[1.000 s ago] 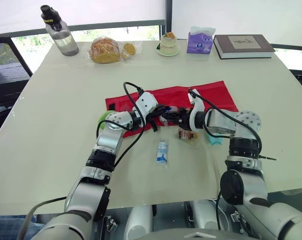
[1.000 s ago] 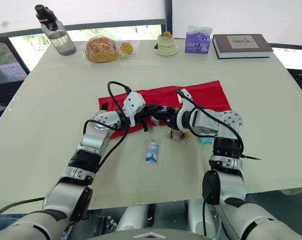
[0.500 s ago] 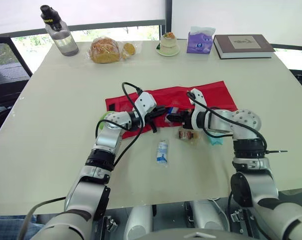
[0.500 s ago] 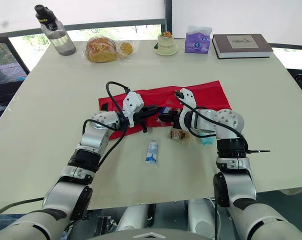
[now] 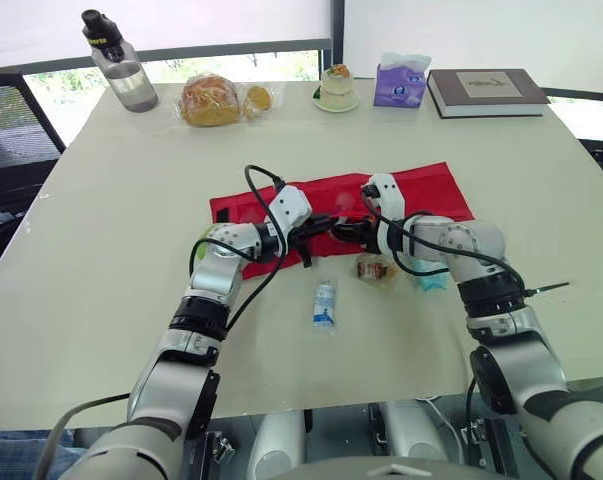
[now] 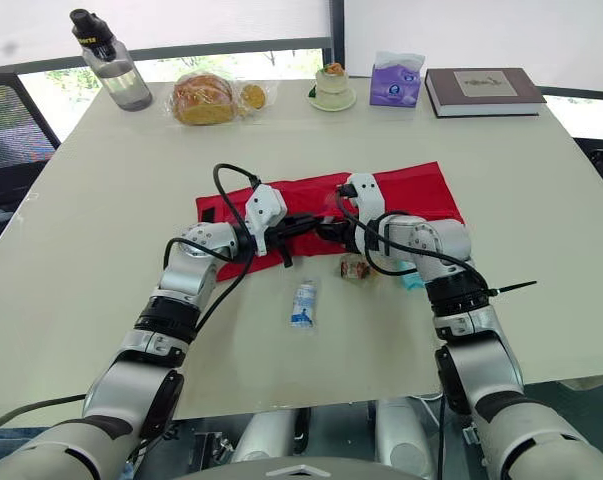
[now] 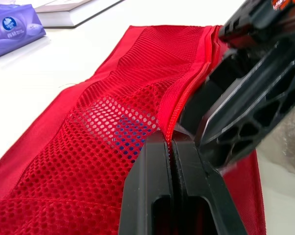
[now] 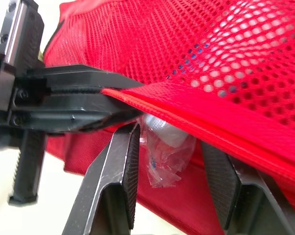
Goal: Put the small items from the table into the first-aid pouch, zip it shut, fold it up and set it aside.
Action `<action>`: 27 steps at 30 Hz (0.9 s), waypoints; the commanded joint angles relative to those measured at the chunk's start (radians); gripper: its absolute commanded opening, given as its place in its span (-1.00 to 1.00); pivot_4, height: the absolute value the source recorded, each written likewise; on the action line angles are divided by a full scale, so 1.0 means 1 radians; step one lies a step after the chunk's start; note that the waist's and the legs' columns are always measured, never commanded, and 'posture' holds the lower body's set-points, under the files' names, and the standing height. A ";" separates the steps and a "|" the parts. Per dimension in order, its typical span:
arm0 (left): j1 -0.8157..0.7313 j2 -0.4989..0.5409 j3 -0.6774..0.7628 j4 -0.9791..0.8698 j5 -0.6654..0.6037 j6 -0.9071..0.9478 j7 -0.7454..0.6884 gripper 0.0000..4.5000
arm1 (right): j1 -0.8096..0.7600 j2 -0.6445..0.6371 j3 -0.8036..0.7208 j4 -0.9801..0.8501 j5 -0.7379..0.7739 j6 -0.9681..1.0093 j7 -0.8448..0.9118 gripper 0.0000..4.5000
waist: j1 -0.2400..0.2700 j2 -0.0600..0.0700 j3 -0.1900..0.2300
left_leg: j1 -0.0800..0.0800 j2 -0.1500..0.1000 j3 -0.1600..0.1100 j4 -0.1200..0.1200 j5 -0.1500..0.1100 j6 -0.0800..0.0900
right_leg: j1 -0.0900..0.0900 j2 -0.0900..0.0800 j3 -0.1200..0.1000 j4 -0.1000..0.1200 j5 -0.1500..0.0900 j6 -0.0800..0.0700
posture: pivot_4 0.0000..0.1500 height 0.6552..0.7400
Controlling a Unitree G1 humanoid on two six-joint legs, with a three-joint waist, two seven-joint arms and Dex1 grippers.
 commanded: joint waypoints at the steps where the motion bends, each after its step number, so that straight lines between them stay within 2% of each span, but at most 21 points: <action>1: -0.014 0.005 -0.004 -0.013 -0.001 -0.039 -0.017 -1.00 | -0.037 -0.028 0.039 -0.021 -0.041 -0.024 0.067 -0.14 | 0.000 0.000 0.000 | 0.000 0.000 0.000 0.000 0.000 0.000 | 0.000 0.000 0.000 0.000 0.000 0.000 | 1.00 0.84; 9: -0.018 -0.009 -0.016 -0.005 0.004 -0.053 -0.020 -1.00 | -0.122 -0.008 0.147 0.122 -0.204 -0.156 0.147 -0.14 | 0.000 0.000 0.000 | 0.000 0.000 0.000 0.000 0.000 0.000 | 0.000 0.000 0.000 0.000 0.000 0.000 | 1.00 0.84; 14: -0.006 -0.004 -0.017 -0.013 0.006 -0.056 -0.019 -1.00 | -0.135 0.011 0.125 0.172 -0.263 -0.216 0.148 -0.14 | 0.000 0.000 0.000 | 0.000 0.000 0.000 0.000 0.000 0.000 | 0.000 0.000 0.000 0.000 0.000 0.000 | 1.00 0.84; 20: 0.007 0.004 -0.015 -0.013 0.008 -0.059 -0.016 -1.00 | -0.124 0.007 0.107 0.162 -0.295 -0.234 0.161 -0.14 | 0.000 0.000 0.000 | 0.001 0.000 -0.001 0.000 0.000 0.000 | 0.000 0.000 0.000 0.001 0.000 0.000 | 1.00 0.84; 27: -0.016 0.007 -0.008 0.012 0.015 -0.080 -0.003 -1.00 | -0.077 -0.032 0.195 0.052 -0.316 -0.198 0.268 -0.14 | 0.000 0.000 0.000 | 0.000 0.000 0.000 0.000 0.000 0.000 | 0.000 0.000 0.000 0.000 0.000 0.000 | 1.00 0.84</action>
